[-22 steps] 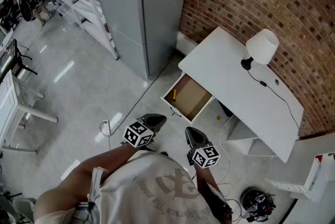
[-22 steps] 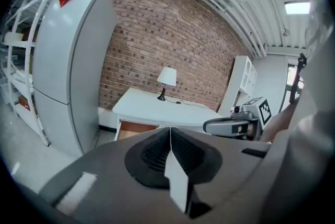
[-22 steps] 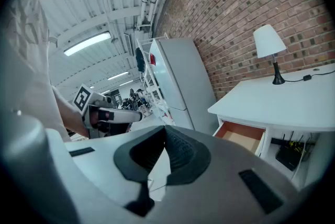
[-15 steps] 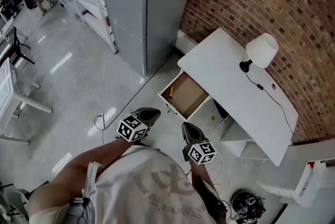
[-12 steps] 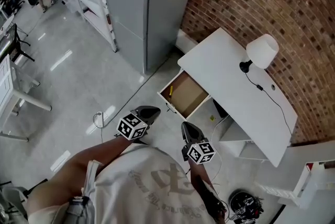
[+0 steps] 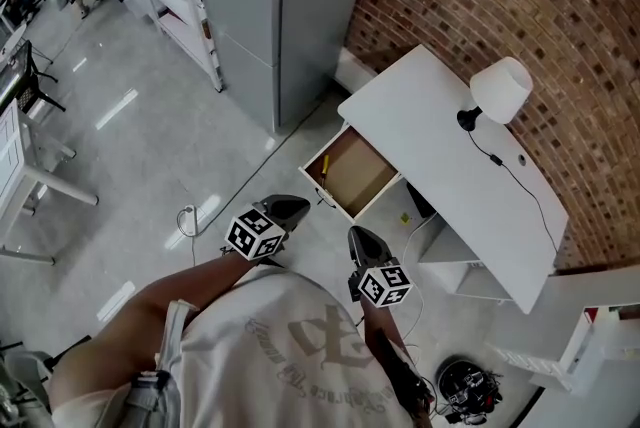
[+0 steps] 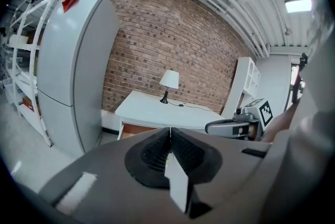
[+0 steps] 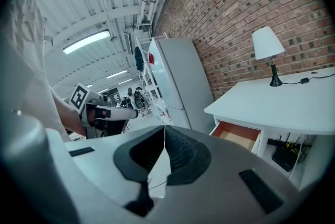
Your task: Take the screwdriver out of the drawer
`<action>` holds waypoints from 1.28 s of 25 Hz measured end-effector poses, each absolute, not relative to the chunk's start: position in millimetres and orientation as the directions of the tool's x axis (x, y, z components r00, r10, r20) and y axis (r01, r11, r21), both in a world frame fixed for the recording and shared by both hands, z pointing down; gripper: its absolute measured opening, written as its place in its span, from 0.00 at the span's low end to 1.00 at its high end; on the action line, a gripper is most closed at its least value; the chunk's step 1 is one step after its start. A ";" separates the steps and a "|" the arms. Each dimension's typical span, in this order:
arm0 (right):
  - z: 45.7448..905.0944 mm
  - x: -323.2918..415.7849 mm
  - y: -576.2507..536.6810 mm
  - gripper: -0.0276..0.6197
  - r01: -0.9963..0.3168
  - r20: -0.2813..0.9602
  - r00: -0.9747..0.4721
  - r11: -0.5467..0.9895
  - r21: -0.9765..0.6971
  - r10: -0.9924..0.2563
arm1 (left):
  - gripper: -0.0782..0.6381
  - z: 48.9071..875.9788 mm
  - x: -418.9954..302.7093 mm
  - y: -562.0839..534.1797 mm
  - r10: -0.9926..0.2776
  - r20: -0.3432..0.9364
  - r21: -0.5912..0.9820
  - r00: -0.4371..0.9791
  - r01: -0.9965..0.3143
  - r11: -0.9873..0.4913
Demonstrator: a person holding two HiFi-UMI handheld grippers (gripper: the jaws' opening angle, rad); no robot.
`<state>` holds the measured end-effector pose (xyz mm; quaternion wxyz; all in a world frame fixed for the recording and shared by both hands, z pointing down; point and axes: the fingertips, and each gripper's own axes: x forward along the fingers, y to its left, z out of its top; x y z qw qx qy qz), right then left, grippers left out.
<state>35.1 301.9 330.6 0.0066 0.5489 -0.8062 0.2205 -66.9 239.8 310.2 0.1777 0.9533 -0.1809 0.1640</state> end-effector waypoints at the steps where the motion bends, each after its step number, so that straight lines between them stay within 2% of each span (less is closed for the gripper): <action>1: 331.3 34.3 302.2 0.05 -0.886 0.254 -0.401 0.303 -0.350 -0.880 | 0.13 310.9 -67.5 240.7 -0.289 0.379 0.281 0.879 -0.407 -0.869; 22: 348.0 -3.7 300.6 0.05 -0.850 0.297 -0.486 0.366 -0.379 -0.822 | 0.13 326.8 -120.0 245.9 -0.382 0.419 0.315 0.824 -0.526 -0.790; 32: 355.7 -8.3 286.7 0.05 -0.862 0.326 -0.460 0.327 -0.388 -0.826 | 0.12 329.1 -127.9 225.7 -0.365 0.424 0.327 0.829 -0.516 -0.792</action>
